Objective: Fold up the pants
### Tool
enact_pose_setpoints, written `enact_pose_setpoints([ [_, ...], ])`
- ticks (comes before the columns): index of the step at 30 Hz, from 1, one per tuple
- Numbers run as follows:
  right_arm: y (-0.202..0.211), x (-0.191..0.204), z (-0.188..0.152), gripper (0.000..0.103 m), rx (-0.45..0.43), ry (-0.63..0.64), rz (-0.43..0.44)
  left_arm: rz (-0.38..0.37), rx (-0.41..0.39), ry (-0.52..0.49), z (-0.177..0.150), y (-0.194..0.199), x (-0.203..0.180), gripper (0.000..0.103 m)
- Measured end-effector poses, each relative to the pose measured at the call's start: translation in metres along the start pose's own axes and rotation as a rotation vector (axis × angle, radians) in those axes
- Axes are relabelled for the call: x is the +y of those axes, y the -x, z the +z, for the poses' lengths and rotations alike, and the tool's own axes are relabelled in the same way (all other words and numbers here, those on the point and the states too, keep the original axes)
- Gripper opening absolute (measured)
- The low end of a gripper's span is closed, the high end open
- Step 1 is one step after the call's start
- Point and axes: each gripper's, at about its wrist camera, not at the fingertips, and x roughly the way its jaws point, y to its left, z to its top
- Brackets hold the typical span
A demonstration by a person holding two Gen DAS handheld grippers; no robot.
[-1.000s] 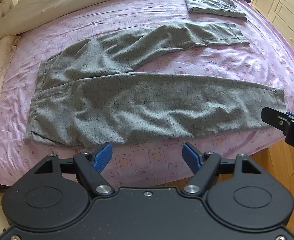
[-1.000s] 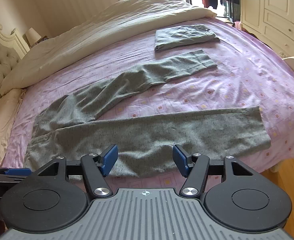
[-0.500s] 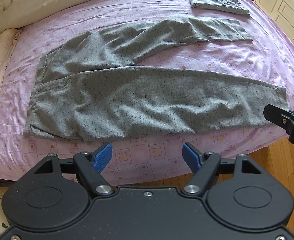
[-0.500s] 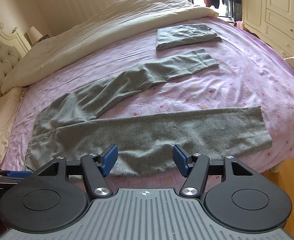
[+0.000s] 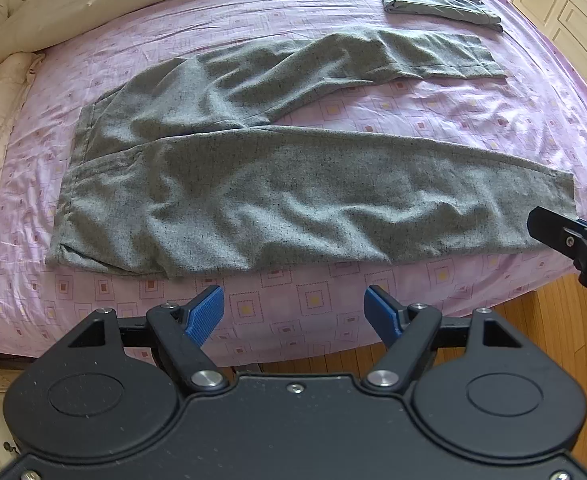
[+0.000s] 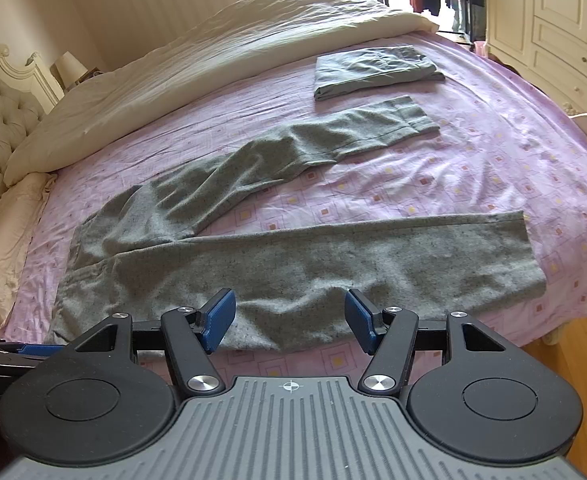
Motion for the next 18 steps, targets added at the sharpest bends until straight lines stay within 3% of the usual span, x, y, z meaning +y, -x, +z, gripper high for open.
enact_pose_setpoints([
  [18, -0.0029, 0.0031, 0.0000, 0.059, 0.005, 0.007, 0.006, -0.001, 0.001, 0.000, 0.0002, -0.0001, 0.0008, 0.077],
])
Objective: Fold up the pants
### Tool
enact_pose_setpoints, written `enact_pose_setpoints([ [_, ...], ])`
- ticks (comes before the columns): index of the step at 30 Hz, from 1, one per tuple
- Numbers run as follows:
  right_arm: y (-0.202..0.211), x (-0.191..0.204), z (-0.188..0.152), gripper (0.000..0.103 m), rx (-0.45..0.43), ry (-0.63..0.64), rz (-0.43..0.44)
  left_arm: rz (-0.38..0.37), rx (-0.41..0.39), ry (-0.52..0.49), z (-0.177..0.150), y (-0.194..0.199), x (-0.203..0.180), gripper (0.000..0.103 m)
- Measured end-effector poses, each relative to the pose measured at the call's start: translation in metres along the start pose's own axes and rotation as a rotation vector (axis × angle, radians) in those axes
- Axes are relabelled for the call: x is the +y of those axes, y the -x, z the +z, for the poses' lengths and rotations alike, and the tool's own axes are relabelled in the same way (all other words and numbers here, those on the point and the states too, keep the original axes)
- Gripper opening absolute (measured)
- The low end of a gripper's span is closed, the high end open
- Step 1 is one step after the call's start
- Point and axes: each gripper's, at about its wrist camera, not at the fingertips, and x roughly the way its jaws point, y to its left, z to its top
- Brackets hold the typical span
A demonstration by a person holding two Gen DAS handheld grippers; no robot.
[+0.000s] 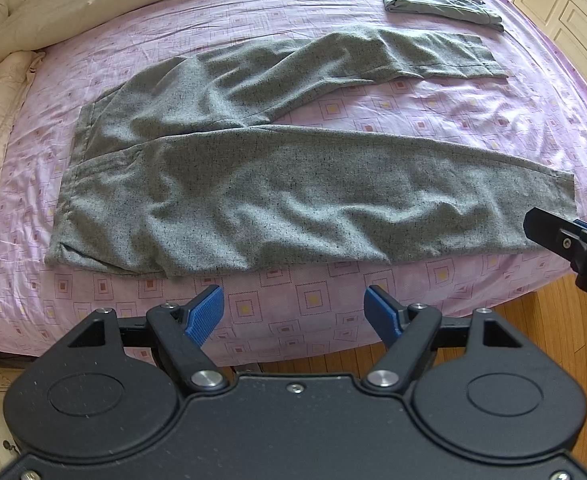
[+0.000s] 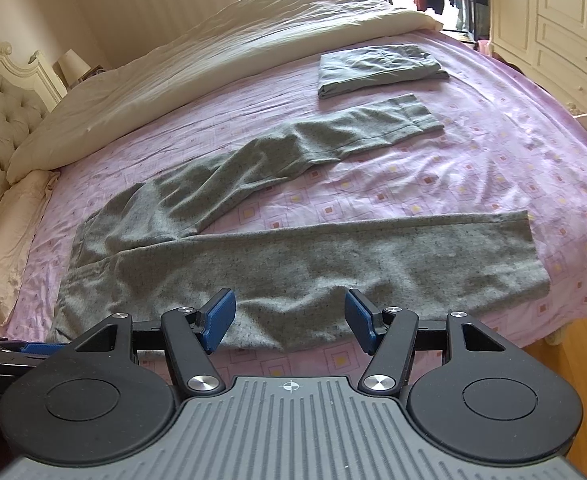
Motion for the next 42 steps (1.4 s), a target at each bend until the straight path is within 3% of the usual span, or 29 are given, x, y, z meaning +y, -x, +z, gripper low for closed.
enact_pose_setpoints([
  [25, -0.010, -0.007, 0.007, 0.059, 0.027, 0.007, 0.023, 0.006, 0.019, -0.002, 0.006, -0.008, -0.007, 0.077],
  [42, -0.042, -0.014, 0.018, 0.059, 0.107, -0.036, 0.018, 0.018, 0.065, -0.019, 0.040, -0.027, -0.004, 0.078],
])
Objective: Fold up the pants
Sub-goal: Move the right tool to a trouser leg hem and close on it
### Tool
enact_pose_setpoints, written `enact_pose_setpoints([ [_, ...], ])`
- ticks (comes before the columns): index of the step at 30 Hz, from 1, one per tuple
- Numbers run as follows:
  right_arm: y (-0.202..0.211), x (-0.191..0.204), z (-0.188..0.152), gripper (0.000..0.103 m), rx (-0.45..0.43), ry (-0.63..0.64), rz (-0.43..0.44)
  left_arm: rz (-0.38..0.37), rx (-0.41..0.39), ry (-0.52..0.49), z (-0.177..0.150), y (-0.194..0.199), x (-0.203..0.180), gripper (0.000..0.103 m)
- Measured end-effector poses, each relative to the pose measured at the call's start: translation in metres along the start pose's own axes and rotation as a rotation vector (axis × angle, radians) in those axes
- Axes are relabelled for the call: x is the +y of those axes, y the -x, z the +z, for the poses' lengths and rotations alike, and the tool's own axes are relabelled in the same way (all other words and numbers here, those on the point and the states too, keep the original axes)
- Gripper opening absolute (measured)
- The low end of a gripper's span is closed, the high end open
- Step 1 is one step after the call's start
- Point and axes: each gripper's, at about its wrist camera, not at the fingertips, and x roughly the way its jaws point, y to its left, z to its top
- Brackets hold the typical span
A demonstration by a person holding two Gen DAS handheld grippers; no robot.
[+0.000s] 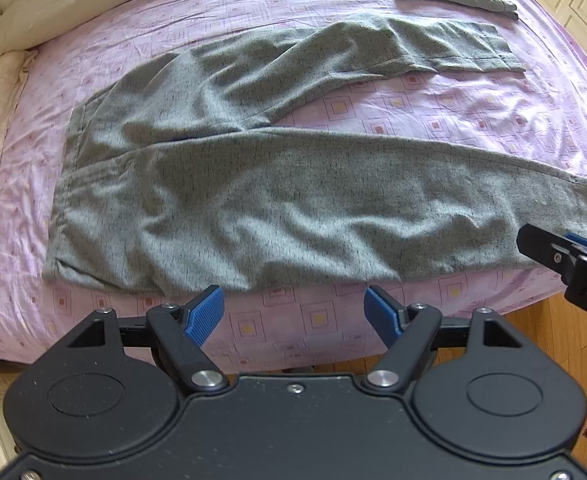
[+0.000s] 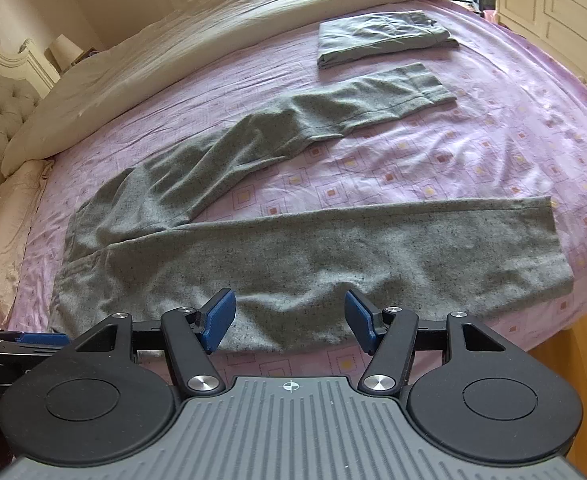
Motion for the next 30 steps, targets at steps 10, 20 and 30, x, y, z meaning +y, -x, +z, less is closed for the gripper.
enact_pose_setpoints([
  [10, -0.018, -0.071, 0.023, 0.059, 0.027, -0.123, -0.189, -0.048, 0.007, -0.084, 0.041, -0.030, -0.003, 0.078],
  [20, -0.034, -0.171, 0.054, 0.059, 0.043, -0.214, -0.310, -0.003, 0.000, -0.097, 0.053, -0.044, -0.020, 0.078],
  [30, -0.081, -0.243, 0.083, 0.059, 0.173, -0.177, -0.232, 0.080, 0.058, 0.060, 0.047, -0.041, -0.045, 0.078],
])
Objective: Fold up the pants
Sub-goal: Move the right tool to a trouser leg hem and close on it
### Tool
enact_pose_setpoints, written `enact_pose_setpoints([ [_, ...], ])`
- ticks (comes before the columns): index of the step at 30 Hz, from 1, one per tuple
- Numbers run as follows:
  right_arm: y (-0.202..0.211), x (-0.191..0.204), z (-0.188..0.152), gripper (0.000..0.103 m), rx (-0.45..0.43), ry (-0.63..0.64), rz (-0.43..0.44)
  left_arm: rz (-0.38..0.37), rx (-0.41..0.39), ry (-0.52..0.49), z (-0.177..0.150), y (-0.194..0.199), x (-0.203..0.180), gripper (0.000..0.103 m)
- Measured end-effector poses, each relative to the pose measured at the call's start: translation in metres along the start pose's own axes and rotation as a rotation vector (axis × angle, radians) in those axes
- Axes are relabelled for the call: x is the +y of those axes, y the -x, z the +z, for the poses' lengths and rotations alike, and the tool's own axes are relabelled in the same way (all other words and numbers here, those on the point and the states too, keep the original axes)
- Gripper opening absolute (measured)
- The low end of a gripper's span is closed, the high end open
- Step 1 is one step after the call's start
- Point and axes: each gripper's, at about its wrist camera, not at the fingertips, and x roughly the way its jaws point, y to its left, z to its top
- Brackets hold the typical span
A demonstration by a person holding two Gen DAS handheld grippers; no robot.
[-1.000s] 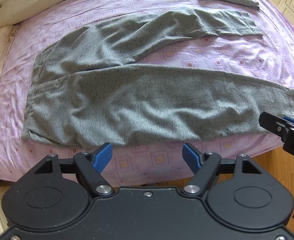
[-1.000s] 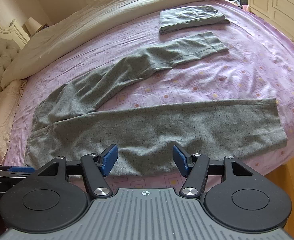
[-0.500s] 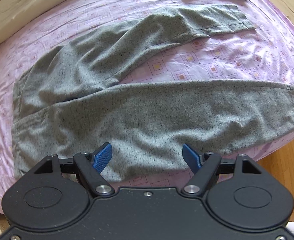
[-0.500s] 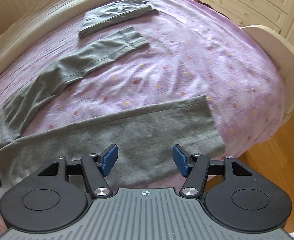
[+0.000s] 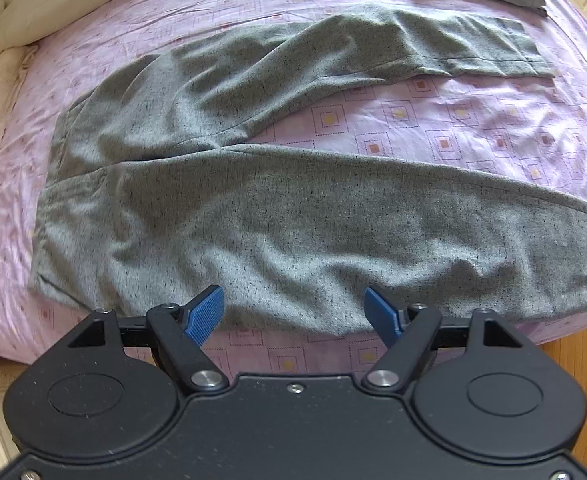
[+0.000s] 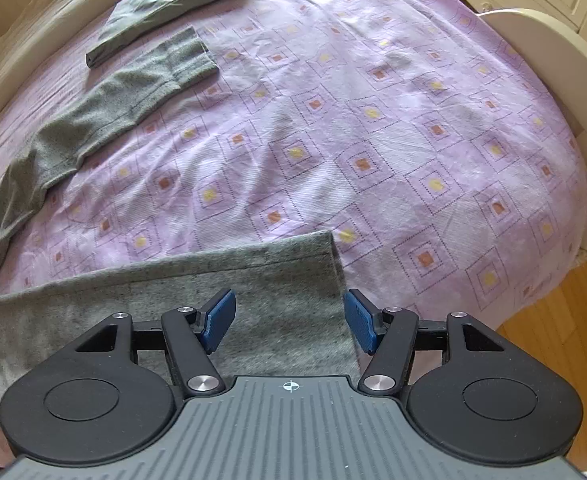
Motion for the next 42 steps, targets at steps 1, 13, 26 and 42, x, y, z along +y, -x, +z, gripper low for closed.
enact_pose_setpoints([
  [1, -0.005, -0.006, 0.004, 0.059, 0.012, 0.010, 0.003, 0.004, -0.003, 0.009, 0.001, 0.002, -0.002, 0.078],
  [13, -0.053, -0.026, 0.022, 0.059, 0.120, 0.118, 0.156, 0.042, -0.043, 0.065, 0.019, 0.018, -0.021, 0.078],
  [26, -0.032, -0.020, 0.069, 0.003, 0.030, 0.342, 0.039, 0.067, -0.017, 0.119, 0.020, -0.005, -0.028, 0.078],
  [42, -0.023, -0.041, 0.050, 0.044, 0.059, 0.174, 0.123, 0.054, 0.014, 0.206, 0.012, -0.018, -0.011, 0.078],
])
